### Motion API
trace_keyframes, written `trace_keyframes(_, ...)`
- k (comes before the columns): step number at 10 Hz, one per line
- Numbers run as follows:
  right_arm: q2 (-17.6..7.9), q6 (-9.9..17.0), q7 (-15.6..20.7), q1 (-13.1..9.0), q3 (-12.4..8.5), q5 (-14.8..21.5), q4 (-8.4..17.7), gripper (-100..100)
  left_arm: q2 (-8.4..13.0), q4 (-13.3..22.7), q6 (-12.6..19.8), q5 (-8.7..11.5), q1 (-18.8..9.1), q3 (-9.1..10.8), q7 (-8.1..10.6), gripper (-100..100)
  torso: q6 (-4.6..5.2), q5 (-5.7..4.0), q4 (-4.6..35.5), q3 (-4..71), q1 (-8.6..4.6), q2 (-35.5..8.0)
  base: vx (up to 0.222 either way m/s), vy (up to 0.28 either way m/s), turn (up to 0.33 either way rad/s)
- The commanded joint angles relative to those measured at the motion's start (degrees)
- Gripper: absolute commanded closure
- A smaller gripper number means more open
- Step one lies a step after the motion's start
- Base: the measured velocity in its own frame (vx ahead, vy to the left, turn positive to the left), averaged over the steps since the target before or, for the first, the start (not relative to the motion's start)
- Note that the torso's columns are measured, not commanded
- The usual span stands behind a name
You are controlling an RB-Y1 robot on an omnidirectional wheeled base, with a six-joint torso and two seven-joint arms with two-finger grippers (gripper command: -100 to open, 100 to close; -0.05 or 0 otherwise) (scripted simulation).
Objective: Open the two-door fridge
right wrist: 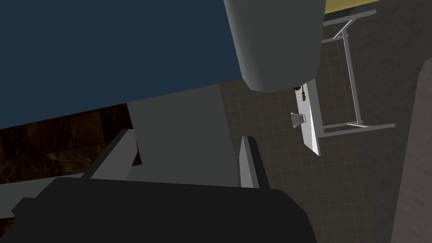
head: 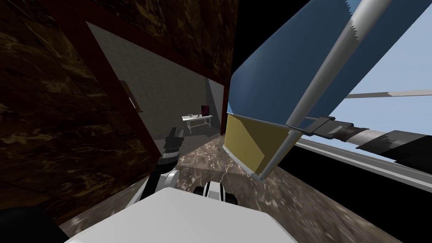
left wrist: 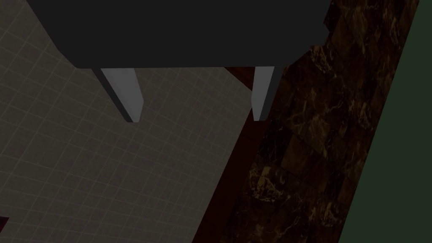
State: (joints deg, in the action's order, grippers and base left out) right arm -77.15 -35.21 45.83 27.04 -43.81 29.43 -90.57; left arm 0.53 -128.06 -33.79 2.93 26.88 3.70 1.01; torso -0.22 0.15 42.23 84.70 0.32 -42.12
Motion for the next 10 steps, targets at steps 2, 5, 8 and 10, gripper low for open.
trace_keyframes(2,-0.5,1.2,-0.3,0.2,-0.1,0.5,1.1,100,0.0,0.0,0.0,0.0,0.0,0.00,0.00,0,0.09,-0.01,0.1,-0.1,-0.11,-0.2,-0.063,0.204,-0.040)
trace_keyframes(5,-0.9,3.1,-0.6,0.7,0.0,1.3,2.8,100,0.0,0.0,0.0,0.0,0.0,0.00,0.00,0,0.27,-0.11,0.0,-0.2,0.12,-0.2,0.002,0.286,-0.074)
trace_keyframes(8,-1.4,5.0,-0.9,1.1,-0.1,1.9,4.4,100,0.0,0.0,0.0,0.0,0.0,0.00,0.00,0,-0.04,-0.02,0.0,0.1,-0.18,0.1,0.031,0.305,-0.064)
trace_keyframes(10,-1.6,5.9,-1.1,1.3,-0.1,2.3,5.1,100,0.0,0.0,0.0,0.0,0.0,0.00,0.00,0,-0.01,-0.05,-0.1,0.0,0.05,0.1,-0.016,0.332,-0.067)
